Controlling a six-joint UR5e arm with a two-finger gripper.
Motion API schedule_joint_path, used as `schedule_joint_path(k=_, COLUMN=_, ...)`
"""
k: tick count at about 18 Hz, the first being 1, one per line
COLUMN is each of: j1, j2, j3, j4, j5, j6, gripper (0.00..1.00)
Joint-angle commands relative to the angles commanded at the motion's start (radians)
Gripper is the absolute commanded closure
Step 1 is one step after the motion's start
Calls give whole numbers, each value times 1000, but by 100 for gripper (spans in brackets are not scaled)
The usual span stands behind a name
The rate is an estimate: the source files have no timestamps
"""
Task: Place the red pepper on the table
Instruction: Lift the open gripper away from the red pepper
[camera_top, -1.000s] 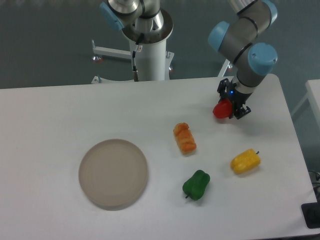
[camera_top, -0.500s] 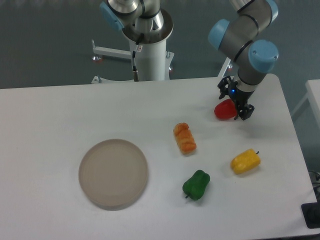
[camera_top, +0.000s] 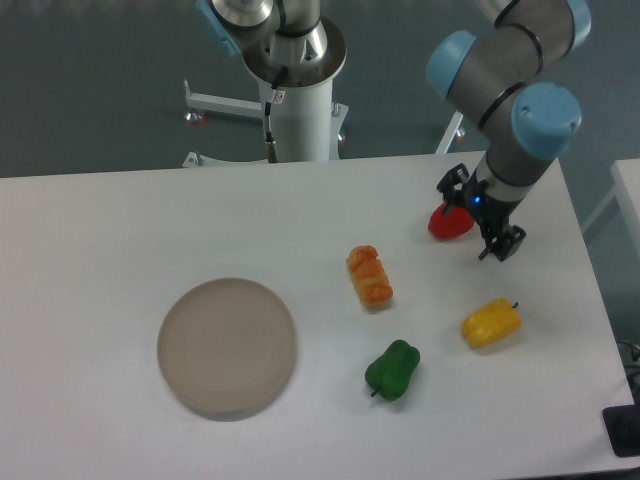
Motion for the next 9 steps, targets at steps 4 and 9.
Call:
schedule_joint_path(k=4, j1=-17, j2=-3, j3=20, j4=2, j5=0, j6=0, gripper=0)
schedule_joint_path(k=9, j1=-22, j2=-11, j3=19, j4=6, j5=0, j6=-6, gripper=0)
